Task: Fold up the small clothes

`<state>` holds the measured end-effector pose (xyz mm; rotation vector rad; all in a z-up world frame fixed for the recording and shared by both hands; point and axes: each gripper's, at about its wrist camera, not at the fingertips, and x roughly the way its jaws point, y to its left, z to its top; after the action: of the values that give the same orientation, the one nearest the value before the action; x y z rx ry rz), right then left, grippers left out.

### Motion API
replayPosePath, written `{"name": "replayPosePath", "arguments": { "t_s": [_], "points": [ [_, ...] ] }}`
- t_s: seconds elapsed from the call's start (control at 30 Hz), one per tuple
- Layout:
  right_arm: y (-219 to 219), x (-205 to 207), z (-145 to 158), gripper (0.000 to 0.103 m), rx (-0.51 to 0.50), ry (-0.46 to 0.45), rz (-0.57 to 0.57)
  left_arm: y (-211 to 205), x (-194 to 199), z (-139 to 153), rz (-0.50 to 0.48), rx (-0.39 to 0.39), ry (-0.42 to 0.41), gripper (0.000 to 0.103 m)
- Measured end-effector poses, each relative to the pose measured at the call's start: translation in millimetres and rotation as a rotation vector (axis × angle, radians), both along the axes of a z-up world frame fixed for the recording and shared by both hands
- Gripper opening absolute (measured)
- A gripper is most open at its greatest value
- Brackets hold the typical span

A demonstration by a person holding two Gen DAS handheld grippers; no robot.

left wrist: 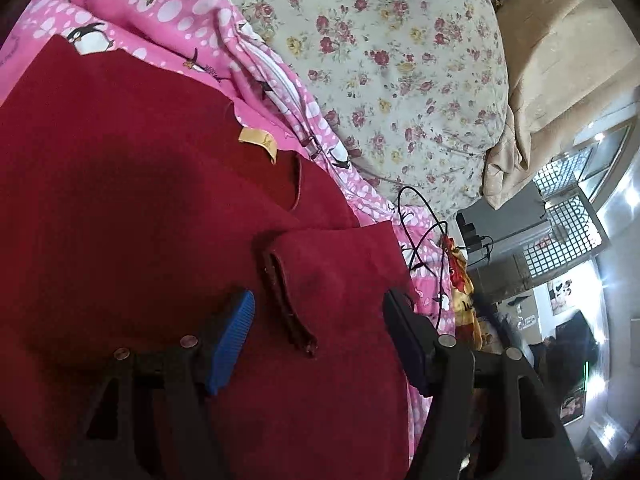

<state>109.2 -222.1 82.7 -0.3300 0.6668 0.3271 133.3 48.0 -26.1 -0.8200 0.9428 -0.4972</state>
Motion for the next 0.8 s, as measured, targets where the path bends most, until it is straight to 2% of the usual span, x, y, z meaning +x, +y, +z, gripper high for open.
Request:
{"name": "replayPosePath", "arguments": {
  "t_s": [0.07,0.1,0.13,0.2,0.23,0.27,0.3,0.37,0.4,0.47,0.5,0.57,0.6,0.63,0.7,0.8],
  "points": [
    [-71,34,18,0.086,0.096,-0.011,-0.197,-2,0,0,-0.004,0.014,0.001,0.043],
    [-91,45,19,0.086,0.128,0.0,-0.248,-1,0,0,-0.005,0.016,0.001,0.043],
    [-122,66,15,0.086,0.188,0.062,-0.31,-2,0,0,-0.006,0.017,0.0,0.043],
    [-148,89,0,0.086,0.271,0.192,-0.328,-1,1,-1,-0.008,0.019,-0.001,0.043],
    [-157,101,-12,0.086,0.276,0.259,-0.356,-2,1,-1,-0.009,0.023,-0.002,0.043],
    [-162,108,-20,0.085,0.221,0.27,-0.418,-3,1,-1,-0.011,0.03,-0.003,0.043],
    [-168,110,-24,0.084,0.184,0.26,-0.462,-3,2,-1,-0.014,0.037,-0.005,0.043],
    [-178,106,-26,0.083,0.238,0.266,-0.475,-5,3,0,-0.019,0.054,-0.011,0.043],
    [-185,104,-21,0.076,0.26,0.249,-0.48,-6,3,0,-0.022,0.064,-0.015,0.043],
    [-203,99,2,0.074,0.194,0.162,-0.504,-8,3,0,-0.024,0.078,-0.019,0.043],
    [-210,102,11,0.074,0.163,0.146,-0.512,-9,3,1,-0.027,0.08,-0.02,0.043],
    [-257,110,45,0.074,0.049,0.086,-0.655,-8,3,0,-0.028,0.077,-0.017,0.043],
    [-271,112,55,0.075,0.038,0.077,-0.694,-8,4,0,-0.027,0.074,-0.015,0.043],
    [-292,107,69,0.075,0.048,0.08,-0.735,-7,4,0,-0.025,0.07,-0.012,0.043],
    [-312,95,83,0.075,0.124,0.122,-0.728,-7,3,-1,-0.027,0.071,-0.012,0.043],
    [-298,73,91,0.075,0.253,0.147,-0.586,-9,1,0,-0.028,0.085,-0.014,0.043]
  ]
}}
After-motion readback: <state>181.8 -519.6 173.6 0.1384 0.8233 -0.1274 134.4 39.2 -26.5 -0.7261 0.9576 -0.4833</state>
